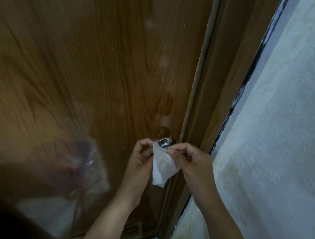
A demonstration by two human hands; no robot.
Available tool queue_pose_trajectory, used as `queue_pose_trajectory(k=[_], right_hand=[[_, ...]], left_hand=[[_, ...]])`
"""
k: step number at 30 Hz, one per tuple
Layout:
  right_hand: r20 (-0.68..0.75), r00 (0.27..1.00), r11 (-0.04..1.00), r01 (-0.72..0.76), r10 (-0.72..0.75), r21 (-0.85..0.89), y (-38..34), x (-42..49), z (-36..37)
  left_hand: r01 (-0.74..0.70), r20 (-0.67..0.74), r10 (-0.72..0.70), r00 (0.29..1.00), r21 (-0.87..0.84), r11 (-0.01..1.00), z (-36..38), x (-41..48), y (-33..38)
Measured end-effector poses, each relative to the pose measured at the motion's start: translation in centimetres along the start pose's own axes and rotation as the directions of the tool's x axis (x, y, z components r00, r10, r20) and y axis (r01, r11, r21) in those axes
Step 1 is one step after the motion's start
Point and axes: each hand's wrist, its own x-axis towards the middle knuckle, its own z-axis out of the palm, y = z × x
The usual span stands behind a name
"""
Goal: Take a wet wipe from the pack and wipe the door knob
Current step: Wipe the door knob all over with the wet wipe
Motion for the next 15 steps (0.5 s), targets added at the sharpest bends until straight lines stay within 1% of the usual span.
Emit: queue_pose_trajectory(k=[2,4,6,7,8,9,10,11,12,14,15], right_hand=[[0.005,1.0,1.0,-0.001,0.001,0.004,-0.04,0.12,-0.14],[-0.018,1.0,1.0,0.013,-0.013,0.004,-0.12,0.21,-0.32],[-0.064,0.997,0.999,0.031,-0.031,0.005,-0.18,0.29,-0.5],[-0.084,0.996,0.999,0.033,-0.031,0.015,-0.21,0.32,-0.59],[-0.097,0.995,0.999,0.027,-0.024,0.033,-0.27,0.39,-0.64],[-0.101,0.995,0.998,0.019,-0.013,0.056,-0.33,0.41,-0.65],[-0.102,0.995,0.997,0.009,-0.001,0.081,-0.36,0.46,-0.65],[-0.099,0.995,0.994,0.002,0.008,0.106,-0.39,0.48,-0.64],[-0.088,0.996,0.991,-0.005,0.017,0.131,-0.5,0.48,-0.59],[-0.032,0.999,0.985,-0.021,0.027,0.17,-0.8,0.42,-0.4],[0.002,1.0,0.983,-0.027,0.027,0.182,-0.9,0.34,-0.29]], left_hand=[[0.02,0.001,-0.02,1.0,-0.029,0.999,-0.17,0.07,-0.03],[0.062,-0.015,-0.064,0.998,-0.096,0.993,-0.43,0.18,0.01],[0.096,-0.076,-0.107,0.991,-0.135,0.986,-0.68,0.32,-0.2],[0.092,-0.124,-0.105,0.987,-0.105,0.99,-0.75,0.37,-0.33],[0.071,-0.17,-0.076,0.982,-0.035,0.997,-0.78,0.45,-0.41],[0.035,-0.2,-0.024,0.979,0.055,0.998,-0.76,0.46,-0.44],[0.003,-0.199,0.025,0.98,0.137,0.991,-0.65,0.42,-0.29],[-0.023,-0.168,0.057,0.984,0.195,0.981,-0.51,0.37,-0.15],[-0.031,-0.113,0.057,0.992,0.227,0.973,-0.32,0.3,0.01],[-0.003,0.015,-0.001,1.0,0.259,0.966,-0.09,0.18,0.03],[0.023,0.047,-0.037,0.998,0.268,0.963,0.0,0.18,-0.06]])
